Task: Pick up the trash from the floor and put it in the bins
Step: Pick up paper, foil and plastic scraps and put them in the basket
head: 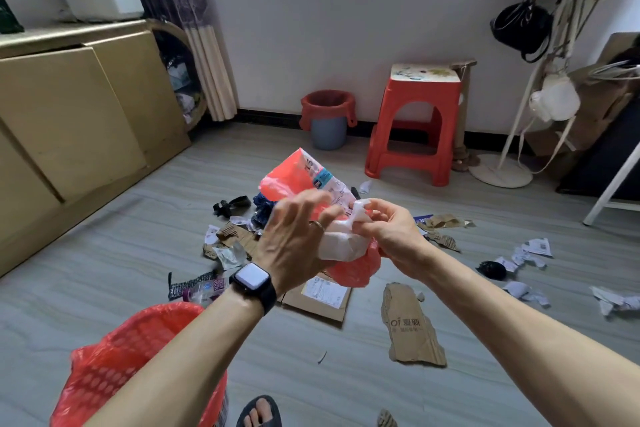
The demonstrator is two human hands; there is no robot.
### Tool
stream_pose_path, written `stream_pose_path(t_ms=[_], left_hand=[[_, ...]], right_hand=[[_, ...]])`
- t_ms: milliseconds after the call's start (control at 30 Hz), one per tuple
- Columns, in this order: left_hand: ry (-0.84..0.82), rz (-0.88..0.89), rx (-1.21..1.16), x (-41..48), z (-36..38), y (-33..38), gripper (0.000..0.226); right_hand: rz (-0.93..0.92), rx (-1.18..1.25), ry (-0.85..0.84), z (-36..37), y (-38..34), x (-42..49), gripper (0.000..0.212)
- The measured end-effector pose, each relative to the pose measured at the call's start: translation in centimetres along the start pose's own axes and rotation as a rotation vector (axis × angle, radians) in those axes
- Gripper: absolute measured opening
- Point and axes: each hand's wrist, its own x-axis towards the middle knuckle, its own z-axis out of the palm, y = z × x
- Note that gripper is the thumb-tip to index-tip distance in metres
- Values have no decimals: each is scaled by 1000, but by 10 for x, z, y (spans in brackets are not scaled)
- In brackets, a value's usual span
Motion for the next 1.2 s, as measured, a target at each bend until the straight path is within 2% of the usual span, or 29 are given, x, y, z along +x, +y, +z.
stream_pose_path(t_ms=[67, 133, 233, 333, 433, 533, 633, 700, 767, 867, 1033, 1200], left_hand=[[-25, -104, 45, 2, -8, -1, 106], [-209, -196, 82, 2, -15, -6, 125], [-471, -323, 123, -2, -17, -12, 118], [-379, -476, -83, -5, -15, -12, 89], [-215, -716, -288, 3, -19, 2, 76], [-152, -959, -441, 15, -21, 18, 80], [-215, -972, -740, 17, -18, 19, 90], [-254, -956, -976, 13, -21, 15, 107], [-269, -906, -900, 9, -23, 11, 108], [-141, -831, -608, 6, -29, 6, 91], [-19, -840, -455, 0, -34, -15, 61], [-144, -785, -160, -45, -56, -63, 57]], right_hand=[[1, -69, -45, -2, 0, -2, 35], [-4, -185, -98, -3, 2, -2, 36], [-26, -331, -99, -1, 3, -5, 41], [-121, -273, 24, 8, 1, -6, 44], [-175, -148, 188, 25, 3, -1, 31], [-157, -77, 358, 45, 8, 3, 21], [-83, 96, 459, 50, 4, 3, 23], [-35, 196, 397, 49, -3, 0, 31], [3, 264, 313, 49, -6, -2, 32], [55, 339, 234, 53, -8, -3, 32], [97, 389, 69, 67, -15, -6, 39], [168, 216, -143, 100, 6, -1, 35]])
